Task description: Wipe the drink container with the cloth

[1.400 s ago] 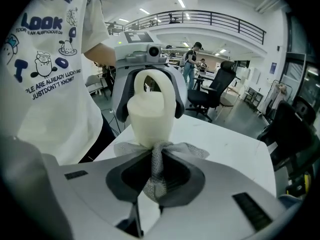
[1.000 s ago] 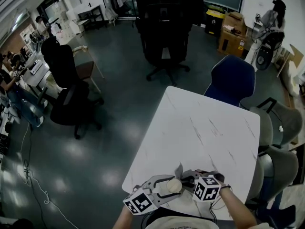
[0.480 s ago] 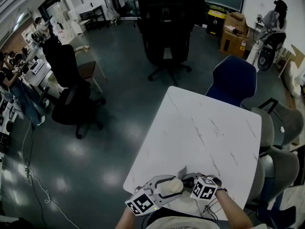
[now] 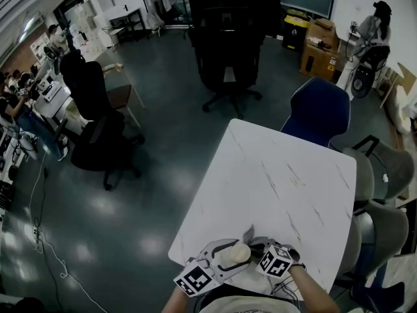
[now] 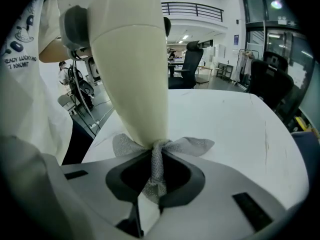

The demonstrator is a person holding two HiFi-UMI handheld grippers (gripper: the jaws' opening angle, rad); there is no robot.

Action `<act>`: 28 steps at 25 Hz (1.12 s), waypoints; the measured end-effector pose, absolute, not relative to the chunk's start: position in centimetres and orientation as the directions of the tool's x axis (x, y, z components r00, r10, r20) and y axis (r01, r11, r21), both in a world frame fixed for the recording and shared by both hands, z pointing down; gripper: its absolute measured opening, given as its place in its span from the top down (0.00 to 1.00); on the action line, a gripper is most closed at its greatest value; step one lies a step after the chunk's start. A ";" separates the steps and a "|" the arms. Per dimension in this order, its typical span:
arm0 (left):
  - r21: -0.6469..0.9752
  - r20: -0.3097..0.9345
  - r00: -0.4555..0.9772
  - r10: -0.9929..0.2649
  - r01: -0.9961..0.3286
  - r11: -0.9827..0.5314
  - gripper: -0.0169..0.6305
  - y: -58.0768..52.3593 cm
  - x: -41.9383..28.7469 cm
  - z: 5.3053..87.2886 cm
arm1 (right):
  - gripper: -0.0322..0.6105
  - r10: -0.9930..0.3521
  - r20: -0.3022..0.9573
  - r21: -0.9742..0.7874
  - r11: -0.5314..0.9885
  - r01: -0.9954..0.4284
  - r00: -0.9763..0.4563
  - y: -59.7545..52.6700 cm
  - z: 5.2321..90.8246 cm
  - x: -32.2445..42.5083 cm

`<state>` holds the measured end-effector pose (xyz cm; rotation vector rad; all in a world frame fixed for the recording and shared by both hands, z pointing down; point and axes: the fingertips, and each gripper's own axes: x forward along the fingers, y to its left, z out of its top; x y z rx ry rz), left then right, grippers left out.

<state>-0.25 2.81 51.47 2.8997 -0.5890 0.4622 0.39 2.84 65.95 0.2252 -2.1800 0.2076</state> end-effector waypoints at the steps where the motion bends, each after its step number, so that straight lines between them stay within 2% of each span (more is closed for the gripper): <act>1: 0.079 0.325 0.871 -0.368 -0.412 -0.908 0.53 2.7 -0.2 51.4 | 0.86 -0.093 0.813 -0.070 0.965 -0.254 -0.574 2.8 65.9 0.5; 11: 0.030 0.312 0.839 -0.445 -0.477 -0.878 0.53 2.7 -0.4 50.6 | 0.86 -0.228 0.761 -0.058 0.909 -0.413 -0.607 1.8 62.8 1.9; 19: 0.180 0.137 0.788 -0.601 -0.616 -0.767 0.53 1.1 -2.0 45.3 | 0.86 -0.466 0.584 -0.030 0.806 -0.591 -0.664 -0.1 54.4 3.2; 28: 0.072 0.138 0.605 -0.784 -0.796 -0.601 0.53 -1.2 -4.2 42.0 | 0.86 -0.670 0.376 -0.013 0.687 -0.727 -0.640 -2.0 46.3 4.3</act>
